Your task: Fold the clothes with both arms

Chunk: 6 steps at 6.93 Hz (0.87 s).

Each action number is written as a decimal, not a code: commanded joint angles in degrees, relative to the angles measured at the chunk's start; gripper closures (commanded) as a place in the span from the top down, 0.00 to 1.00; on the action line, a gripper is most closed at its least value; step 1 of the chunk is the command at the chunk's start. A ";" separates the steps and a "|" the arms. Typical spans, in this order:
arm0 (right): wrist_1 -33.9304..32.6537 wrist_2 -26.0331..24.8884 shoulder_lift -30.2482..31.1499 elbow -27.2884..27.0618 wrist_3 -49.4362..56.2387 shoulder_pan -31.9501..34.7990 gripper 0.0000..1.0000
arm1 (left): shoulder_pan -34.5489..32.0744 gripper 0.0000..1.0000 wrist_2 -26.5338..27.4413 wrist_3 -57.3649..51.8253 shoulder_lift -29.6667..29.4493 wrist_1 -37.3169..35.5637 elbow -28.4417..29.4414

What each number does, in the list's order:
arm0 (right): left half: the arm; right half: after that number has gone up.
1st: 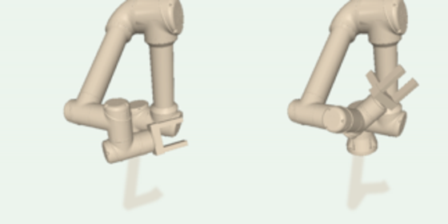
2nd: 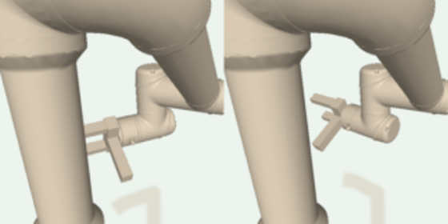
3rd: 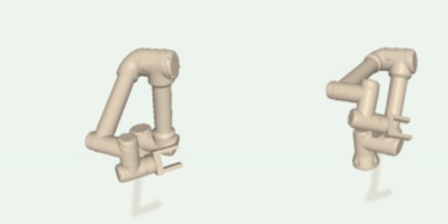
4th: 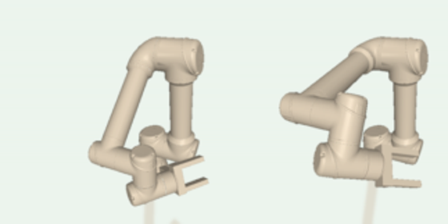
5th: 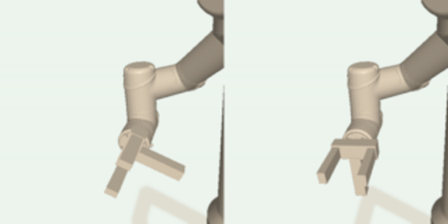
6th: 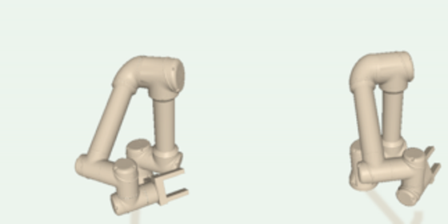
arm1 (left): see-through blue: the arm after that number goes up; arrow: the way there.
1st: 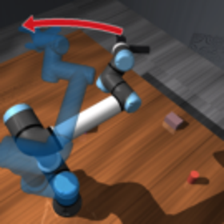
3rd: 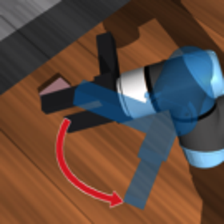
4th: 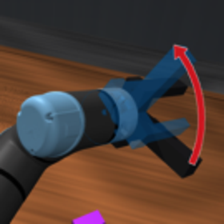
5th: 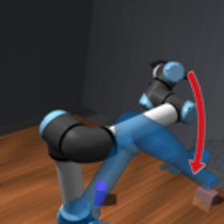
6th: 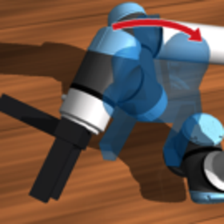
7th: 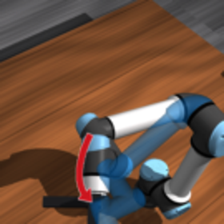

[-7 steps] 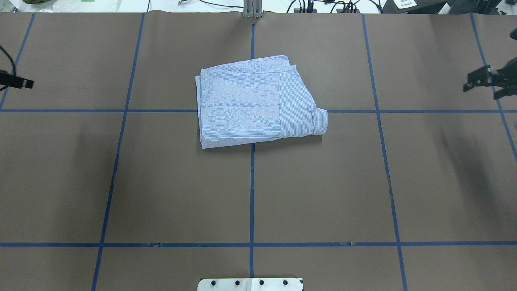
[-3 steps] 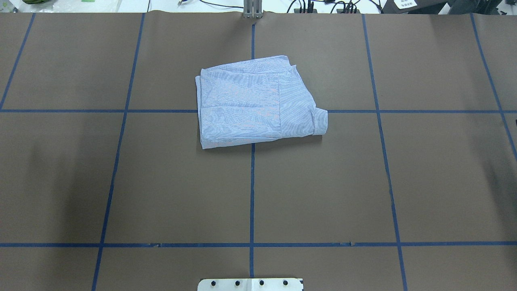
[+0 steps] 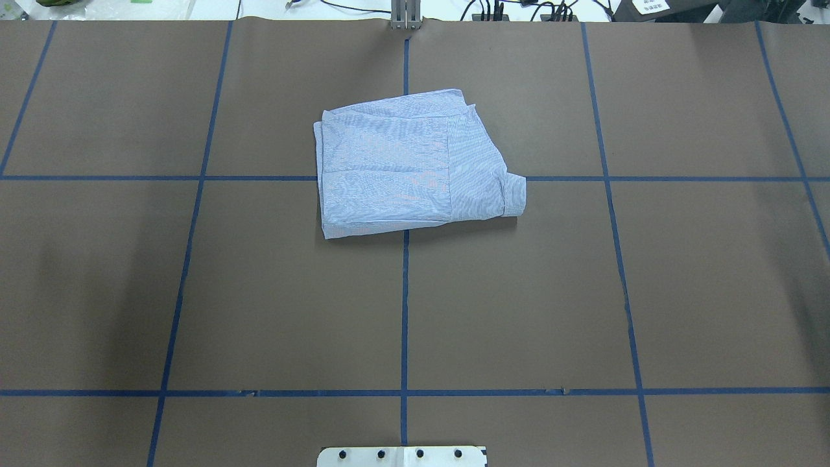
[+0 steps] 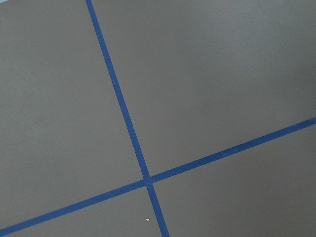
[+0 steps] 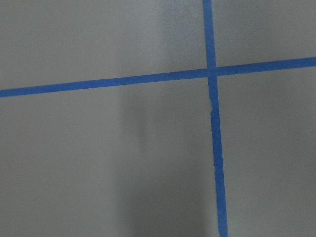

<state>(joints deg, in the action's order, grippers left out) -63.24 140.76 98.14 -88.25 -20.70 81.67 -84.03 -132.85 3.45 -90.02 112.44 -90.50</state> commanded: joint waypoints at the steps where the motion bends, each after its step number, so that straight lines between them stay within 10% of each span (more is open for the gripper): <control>1: -8.50 -4.85 0.39 -0.95 16.65 0.59 1.00 | -0.08 1.00 -0.12 -0.11 0.55 -3.37 -1.26; 3: -26.23 -7.86 -0.58 -9.70 26.73 4.44 1.00 | 0.00 1.00 -0.30 -0.20 2.55 -2.58 -1.43; 6: -29.22 -8.41 -0.75 -12.92 26.59 4.64 1.00 | -0.08 1.00 -0.39 0.32 2.57 -2.22 -1.78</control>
<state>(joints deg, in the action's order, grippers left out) -91.88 132.08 97.65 -100.98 6.30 86.25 -84.04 -133.17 3.49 -87.46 110.18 -92.02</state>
